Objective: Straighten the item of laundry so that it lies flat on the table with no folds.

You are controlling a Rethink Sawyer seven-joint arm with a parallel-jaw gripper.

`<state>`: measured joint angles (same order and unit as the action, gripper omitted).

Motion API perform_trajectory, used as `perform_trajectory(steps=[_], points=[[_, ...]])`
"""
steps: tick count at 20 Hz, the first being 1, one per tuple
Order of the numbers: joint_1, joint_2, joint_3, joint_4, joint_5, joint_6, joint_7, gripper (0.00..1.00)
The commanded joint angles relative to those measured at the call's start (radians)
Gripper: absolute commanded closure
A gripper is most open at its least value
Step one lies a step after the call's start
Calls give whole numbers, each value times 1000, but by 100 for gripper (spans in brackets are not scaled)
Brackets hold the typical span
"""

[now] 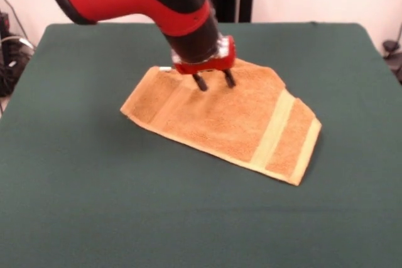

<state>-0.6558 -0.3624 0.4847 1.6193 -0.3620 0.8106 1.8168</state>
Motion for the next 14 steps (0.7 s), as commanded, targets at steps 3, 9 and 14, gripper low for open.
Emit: perform_trajectory(steps=[3,9,14], points=[[139,132,41,-131,111,167,36,0],[213,233,-1,-278,129,153,80,0],[218,306,-2,-338,124,109,40,0]])
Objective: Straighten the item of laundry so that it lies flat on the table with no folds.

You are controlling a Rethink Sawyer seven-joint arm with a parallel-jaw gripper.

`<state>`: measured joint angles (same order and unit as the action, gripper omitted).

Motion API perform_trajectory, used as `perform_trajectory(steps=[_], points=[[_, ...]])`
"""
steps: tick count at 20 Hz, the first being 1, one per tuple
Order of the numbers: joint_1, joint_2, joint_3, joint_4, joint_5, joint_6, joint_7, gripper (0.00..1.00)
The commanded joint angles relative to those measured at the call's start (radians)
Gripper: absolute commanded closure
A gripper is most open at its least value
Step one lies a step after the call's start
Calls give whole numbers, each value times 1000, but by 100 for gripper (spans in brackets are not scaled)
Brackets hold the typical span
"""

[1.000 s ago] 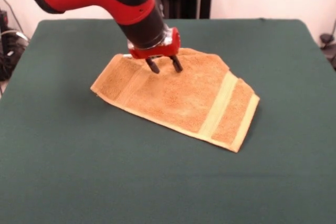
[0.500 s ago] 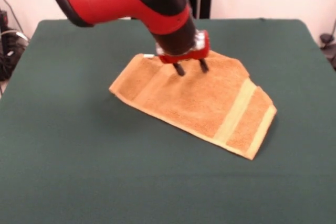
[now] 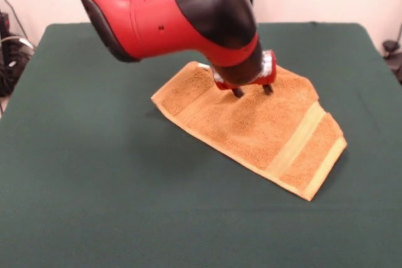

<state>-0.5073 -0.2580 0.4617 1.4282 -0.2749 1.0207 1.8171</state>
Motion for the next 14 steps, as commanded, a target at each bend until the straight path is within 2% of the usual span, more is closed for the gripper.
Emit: perform_trajectory(steps=[1,3,6,10,14], points=[[57,211,29,-148,18,-109,-5,0],[30,230,49,-163,-25,-94,-122,0],[8,237,65,-204,-61,41,-270,0],[-75,246,125,-240,-223,109,-668,0],[-184,241,189,-233,-301,217,-923,0]])
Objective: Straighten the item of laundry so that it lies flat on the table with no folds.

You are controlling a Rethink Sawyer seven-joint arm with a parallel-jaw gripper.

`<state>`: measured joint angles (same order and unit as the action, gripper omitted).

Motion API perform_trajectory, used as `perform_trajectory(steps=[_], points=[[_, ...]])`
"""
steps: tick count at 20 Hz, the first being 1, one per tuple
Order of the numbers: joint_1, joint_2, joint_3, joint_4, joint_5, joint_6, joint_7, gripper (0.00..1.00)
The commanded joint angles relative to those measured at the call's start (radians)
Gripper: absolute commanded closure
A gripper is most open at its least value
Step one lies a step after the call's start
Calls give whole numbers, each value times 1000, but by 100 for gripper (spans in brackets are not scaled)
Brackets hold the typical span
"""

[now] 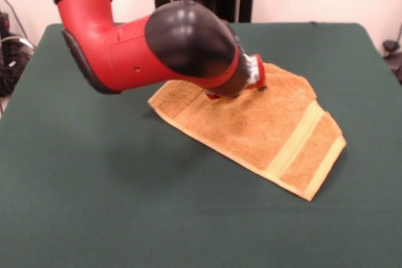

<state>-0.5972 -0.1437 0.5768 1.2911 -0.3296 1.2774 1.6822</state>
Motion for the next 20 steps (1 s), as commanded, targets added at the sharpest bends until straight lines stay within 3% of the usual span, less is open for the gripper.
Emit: perform_trajectory(steps=[1,8,20], points=[[-113,118,88,-90,-261,-24,-828,0],[-161,69,123,-78,-297,57,-945,0],[-174,61,111,-111,-301,61,-1178,0]])
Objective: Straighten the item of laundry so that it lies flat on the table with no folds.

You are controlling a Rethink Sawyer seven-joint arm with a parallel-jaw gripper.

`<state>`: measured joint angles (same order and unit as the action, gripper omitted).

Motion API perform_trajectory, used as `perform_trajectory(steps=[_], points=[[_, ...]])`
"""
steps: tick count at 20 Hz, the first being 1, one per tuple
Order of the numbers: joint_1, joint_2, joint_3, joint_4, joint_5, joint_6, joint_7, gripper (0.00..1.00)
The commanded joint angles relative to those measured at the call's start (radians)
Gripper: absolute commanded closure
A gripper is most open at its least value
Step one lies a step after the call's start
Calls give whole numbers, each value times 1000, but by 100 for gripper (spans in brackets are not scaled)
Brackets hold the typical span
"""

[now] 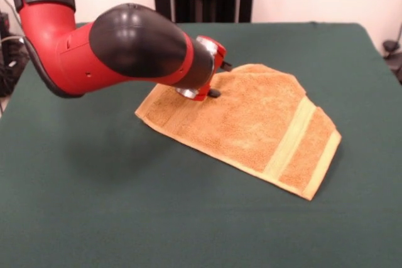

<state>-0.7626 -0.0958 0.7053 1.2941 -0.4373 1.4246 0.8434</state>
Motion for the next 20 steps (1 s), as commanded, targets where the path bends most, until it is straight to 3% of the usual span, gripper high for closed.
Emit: perform_trajectory(steps=[1,9,14,20], points=[[-8,13,-15,-115,-193,-86,-352,0],[3,9,-3,-146,-223,-65,-443,0],[-30,15,59,-143,-301,-121,-682,0],[-60,67,82,-182,-301,-98,-783,0]])
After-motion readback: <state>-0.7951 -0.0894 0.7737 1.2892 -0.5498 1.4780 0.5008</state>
